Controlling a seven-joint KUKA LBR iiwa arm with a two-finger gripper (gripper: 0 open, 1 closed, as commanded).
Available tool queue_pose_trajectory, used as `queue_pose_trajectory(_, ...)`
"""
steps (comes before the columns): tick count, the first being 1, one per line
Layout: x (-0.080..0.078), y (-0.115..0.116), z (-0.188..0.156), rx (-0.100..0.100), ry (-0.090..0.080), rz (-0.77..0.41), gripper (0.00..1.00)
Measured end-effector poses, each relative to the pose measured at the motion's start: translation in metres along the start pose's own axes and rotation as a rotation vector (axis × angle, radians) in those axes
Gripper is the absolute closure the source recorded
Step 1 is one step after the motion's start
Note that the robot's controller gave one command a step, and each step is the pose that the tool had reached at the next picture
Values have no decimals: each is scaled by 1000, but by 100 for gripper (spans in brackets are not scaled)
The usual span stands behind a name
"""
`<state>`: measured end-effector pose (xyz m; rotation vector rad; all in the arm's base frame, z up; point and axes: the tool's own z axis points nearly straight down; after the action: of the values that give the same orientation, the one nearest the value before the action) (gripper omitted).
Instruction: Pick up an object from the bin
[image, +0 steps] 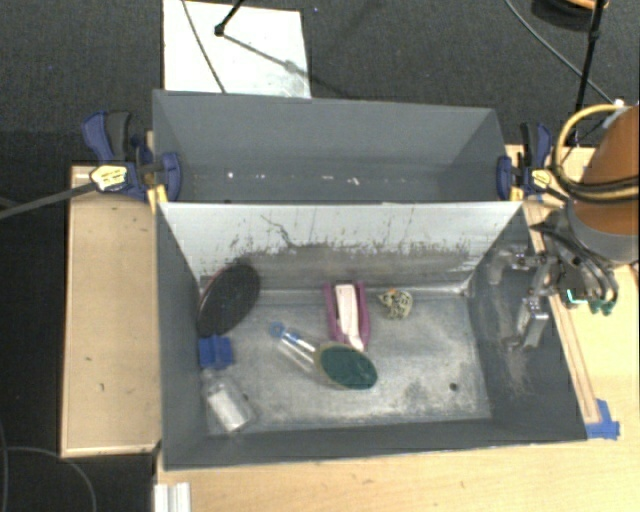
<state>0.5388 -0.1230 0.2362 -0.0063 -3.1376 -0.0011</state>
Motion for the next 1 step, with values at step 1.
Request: queue_pose_trajectory(1, 42, 78, 158, -3, 3, -118, 0)
